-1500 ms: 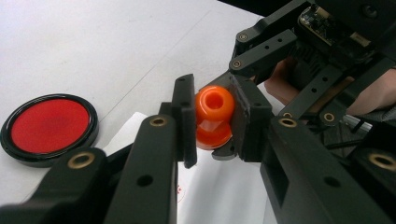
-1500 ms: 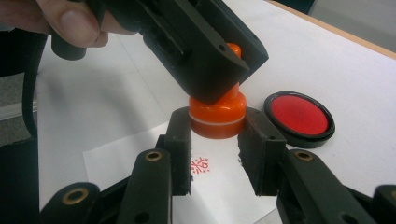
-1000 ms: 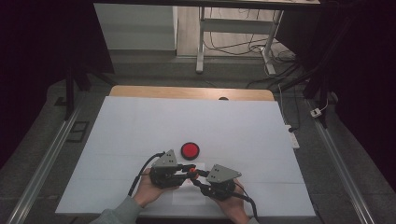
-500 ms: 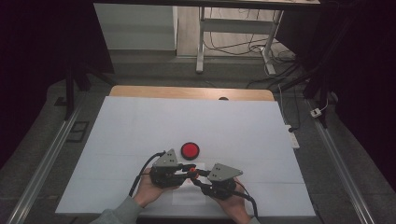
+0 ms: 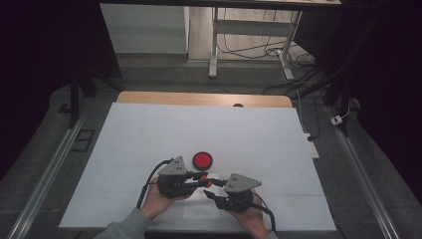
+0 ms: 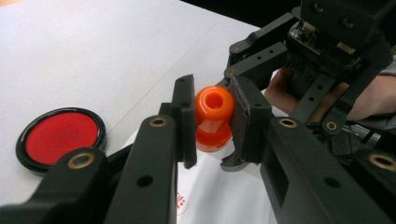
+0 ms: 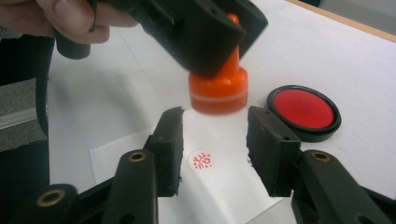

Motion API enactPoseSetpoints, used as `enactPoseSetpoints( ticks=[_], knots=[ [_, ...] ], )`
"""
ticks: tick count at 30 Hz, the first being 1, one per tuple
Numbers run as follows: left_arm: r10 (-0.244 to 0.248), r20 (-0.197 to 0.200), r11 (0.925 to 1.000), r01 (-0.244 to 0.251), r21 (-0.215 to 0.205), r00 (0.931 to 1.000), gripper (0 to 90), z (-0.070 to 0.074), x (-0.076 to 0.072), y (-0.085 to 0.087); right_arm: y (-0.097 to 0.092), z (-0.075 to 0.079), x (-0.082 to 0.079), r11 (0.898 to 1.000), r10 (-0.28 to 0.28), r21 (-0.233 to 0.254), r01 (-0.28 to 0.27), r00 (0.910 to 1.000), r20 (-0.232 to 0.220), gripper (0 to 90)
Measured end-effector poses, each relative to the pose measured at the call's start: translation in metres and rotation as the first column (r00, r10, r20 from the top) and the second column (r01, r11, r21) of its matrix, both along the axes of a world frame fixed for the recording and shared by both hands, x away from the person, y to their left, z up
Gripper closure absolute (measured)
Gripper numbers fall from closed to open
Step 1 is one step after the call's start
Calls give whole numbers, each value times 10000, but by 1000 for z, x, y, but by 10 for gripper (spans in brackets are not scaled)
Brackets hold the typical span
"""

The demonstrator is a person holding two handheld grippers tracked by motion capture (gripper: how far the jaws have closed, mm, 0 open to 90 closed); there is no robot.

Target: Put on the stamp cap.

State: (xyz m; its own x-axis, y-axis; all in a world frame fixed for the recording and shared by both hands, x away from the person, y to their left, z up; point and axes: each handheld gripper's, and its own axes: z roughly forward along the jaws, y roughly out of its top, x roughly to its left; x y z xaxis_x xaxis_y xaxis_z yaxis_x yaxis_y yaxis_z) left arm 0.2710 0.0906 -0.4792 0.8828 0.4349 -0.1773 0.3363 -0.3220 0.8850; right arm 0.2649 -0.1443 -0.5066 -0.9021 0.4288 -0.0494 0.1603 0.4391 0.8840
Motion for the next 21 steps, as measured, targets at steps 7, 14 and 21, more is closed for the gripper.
enactPoseSetpoints(
  ticks=[7,14,21],
  knots=[
    [140,10,9999,-140,-66,9999,729,4,2,8,-17,3,2,9990,-445,-24,444,9990,-14,516],
    [314,42,9995,-314,64,9995,729,6,3,14,-46,7,7,9952,-974,-33,974,9952,9,504],
    [398,150,9990,-401,200,9991,729,10,2,22,-82,7,9,9876,-1565,-121,1566,9876,102,484]
  ],
)
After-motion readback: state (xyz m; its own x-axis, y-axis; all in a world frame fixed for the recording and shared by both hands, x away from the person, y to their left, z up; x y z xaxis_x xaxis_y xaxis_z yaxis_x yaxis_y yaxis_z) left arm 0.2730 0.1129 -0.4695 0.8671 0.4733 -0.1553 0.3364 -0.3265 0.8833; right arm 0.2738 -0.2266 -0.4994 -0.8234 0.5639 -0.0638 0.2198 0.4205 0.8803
